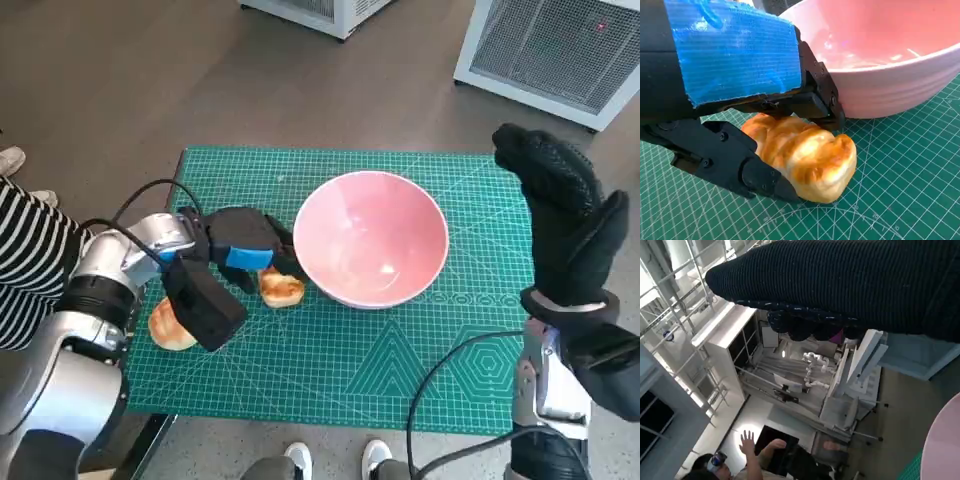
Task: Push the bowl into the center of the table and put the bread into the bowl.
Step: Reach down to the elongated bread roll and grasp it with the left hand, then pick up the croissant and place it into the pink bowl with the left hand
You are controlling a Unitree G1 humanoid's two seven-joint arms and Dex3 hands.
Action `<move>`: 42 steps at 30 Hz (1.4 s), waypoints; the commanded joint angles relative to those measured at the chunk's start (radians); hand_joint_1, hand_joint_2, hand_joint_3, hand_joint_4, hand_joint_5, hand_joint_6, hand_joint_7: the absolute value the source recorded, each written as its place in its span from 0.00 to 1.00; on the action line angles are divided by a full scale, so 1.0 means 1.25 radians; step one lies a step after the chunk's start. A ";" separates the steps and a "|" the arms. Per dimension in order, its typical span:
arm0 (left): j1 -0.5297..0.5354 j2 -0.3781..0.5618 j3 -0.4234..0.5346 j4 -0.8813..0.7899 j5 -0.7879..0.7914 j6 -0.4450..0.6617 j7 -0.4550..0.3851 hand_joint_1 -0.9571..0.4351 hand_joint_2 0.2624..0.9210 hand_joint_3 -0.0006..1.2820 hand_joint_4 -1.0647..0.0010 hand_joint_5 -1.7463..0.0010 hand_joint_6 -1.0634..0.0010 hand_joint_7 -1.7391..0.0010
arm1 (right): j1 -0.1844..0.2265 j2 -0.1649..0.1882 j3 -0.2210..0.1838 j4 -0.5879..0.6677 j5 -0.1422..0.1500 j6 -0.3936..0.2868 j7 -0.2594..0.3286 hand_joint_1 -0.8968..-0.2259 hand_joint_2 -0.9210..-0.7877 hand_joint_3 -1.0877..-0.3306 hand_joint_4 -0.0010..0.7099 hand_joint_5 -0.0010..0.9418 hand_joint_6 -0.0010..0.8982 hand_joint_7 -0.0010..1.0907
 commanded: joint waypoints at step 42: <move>-0.048 0.063 0.261 -0.511 -0.669 0.305 -0.544 0.69 1.00 0.02 0.36 0.38 0.30 0.34 | 0.030 -0.015 -0.002 -0.004 0.017 0.020 0.002 0.34 0.00 0.50 0.21 0.00 0.11 0.43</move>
